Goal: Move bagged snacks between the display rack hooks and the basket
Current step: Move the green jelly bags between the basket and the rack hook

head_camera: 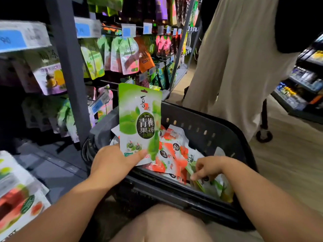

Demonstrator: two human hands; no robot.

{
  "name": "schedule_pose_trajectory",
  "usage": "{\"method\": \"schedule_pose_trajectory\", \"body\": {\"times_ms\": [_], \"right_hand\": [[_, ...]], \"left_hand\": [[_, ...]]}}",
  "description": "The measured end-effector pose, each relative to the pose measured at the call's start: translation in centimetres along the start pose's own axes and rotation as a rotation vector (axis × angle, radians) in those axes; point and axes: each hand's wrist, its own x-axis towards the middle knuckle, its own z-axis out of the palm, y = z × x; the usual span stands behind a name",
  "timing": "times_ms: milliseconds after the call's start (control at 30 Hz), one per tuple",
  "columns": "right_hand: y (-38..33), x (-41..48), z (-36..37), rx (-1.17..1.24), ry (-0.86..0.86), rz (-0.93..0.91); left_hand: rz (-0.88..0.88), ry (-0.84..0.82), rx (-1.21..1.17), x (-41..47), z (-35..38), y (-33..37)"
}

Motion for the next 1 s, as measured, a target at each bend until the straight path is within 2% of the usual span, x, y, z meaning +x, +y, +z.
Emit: {"method": "schedule_pose_trajectory", "body": {"times_ms": [167, 367, 533, 667, 833, 1000], "right_hand": [[-1.2, -0.4, 0.1, -0.094, -0.041, 0.005], [0.1, -0.3, -0.4, 0.123, -0.019, -0.006], [0.2, -0.9, -1.1, 0.158, 0.077, -0.022], [0.5, -1.3, -1.9, 0.355, 0.345, -0.051], [0.8, -2.3, -2.9, 0.291, 0.762, -0.087], [0.6, -4.3, -4.0, 0.325, 0.969, -0.137]], "left_hand": [[0.021, -0.031, 0.01, 0.0, 0.1, -0.2], [0.04, -0.05, 0.05, 0.3, 0.2, -0.5], [0.061, -0.059, 0.065, 0.4, 0.3, -0.3], [0.06, -0.062, 0.067, 0.3, 0.3, -0.2], [0.062, -0.066, 0.057, 0.4, 0.3, -0.4], [0.04, -0.092, 0.056, 0.4, 0.3, -0.3]]}}
